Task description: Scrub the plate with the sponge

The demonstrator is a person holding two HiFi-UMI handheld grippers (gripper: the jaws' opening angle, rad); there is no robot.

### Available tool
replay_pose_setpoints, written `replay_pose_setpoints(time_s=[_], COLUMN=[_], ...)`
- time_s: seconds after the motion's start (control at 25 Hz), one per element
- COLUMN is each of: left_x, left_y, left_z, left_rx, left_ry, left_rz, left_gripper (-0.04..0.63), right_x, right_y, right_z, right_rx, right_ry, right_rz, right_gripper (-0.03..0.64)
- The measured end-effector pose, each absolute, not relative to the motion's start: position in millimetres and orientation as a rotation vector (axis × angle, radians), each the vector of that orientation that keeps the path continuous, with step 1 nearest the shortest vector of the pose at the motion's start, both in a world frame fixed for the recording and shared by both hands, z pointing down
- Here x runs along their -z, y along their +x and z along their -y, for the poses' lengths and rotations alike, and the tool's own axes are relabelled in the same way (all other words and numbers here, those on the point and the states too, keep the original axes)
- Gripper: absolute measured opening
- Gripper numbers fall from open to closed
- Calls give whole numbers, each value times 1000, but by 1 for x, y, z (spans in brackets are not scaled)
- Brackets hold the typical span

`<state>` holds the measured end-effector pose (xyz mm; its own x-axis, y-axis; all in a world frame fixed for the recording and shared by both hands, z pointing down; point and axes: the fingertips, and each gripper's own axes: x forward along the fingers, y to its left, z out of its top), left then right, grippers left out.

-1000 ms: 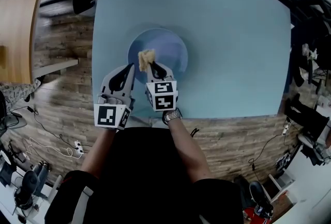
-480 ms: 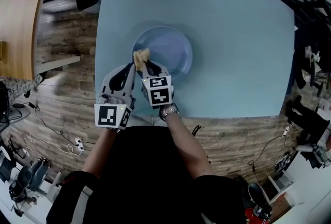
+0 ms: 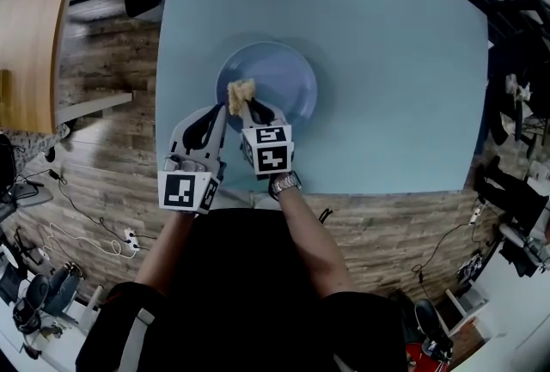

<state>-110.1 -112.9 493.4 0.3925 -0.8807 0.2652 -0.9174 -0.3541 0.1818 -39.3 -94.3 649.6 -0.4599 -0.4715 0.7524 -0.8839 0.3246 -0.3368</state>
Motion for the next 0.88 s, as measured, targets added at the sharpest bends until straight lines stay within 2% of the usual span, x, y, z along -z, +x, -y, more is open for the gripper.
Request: replay_pose_setpoints(time_s=[0.88], left_x=[-495], left_y=[-70], left_z=[118], left_rx=[-191], left_ry=[2422], left_rz=[1467], left_gripper=[2], right_x=[-647], right_y=[58], right_z=[95], right_rx=[-1028], right_ry=[1407], right_rz=[1928], right_gripper=[37])
